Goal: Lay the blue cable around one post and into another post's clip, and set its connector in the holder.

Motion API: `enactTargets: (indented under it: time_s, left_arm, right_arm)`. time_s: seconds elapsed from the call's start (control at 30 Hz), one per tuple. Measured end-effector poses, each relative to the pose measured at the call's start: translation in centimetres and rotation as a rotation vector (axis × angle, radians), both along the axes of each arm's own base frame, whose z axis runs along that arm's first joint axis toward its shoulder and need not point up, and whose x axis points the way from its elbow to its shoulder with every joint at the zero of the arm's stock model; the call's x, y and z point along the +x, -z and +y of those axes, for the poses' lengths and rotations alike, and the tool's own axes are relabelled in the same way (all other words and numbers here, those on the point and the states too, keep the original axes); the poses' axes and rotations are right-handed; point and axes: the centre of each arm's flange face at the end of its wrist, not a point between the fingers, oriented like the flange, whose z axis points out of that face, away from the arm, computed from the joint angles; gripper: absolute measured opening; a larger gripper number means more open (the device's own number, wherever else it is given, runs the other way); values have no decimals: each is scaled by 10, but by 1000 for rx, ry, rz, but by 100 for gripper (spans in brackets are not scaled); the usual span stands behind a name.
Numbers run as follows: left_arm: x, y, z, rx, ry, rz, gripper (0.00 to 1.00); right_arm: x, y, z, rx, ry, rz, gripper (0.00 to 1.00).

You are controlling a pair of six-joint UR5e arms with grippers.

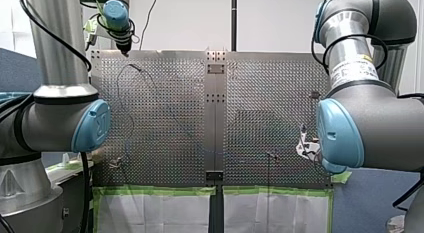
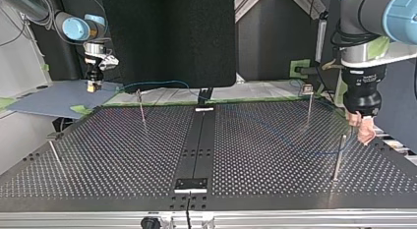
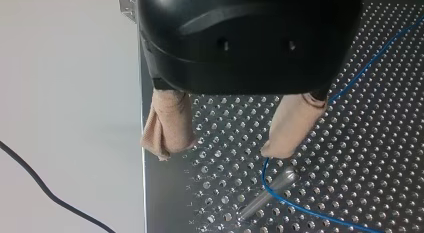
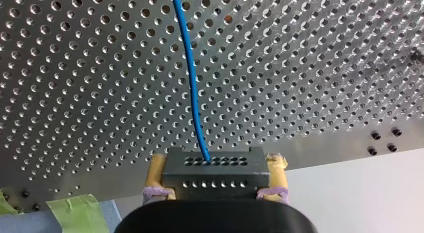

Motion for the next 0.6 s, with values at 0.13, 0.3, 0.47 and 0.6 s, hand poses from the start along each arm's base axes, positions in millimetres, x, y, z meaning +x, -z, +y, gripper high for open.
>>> enactTargets:
  time_s: [0.13, 0.3, 0.47, 0.6]
  left_arm:
    - [0, 0, 0, -1, 2, -2, 100]
    - [0, 5, -4, -12, 29, -3, 100]
    - [-3, 17, -14, -19, 88, -13, 100]
    - [-8, 30, -28, -40, 153, -22, 100]
  right_arm:
    - [0, 0, 0, 0, 0, 0, 0]
    - [0, 0, 0, 0, 0, 0, 0]
    - [0, 0, 0, 0, 0, 0, 0]
    - [0, 0, 0, -1, 0, 1, 0]
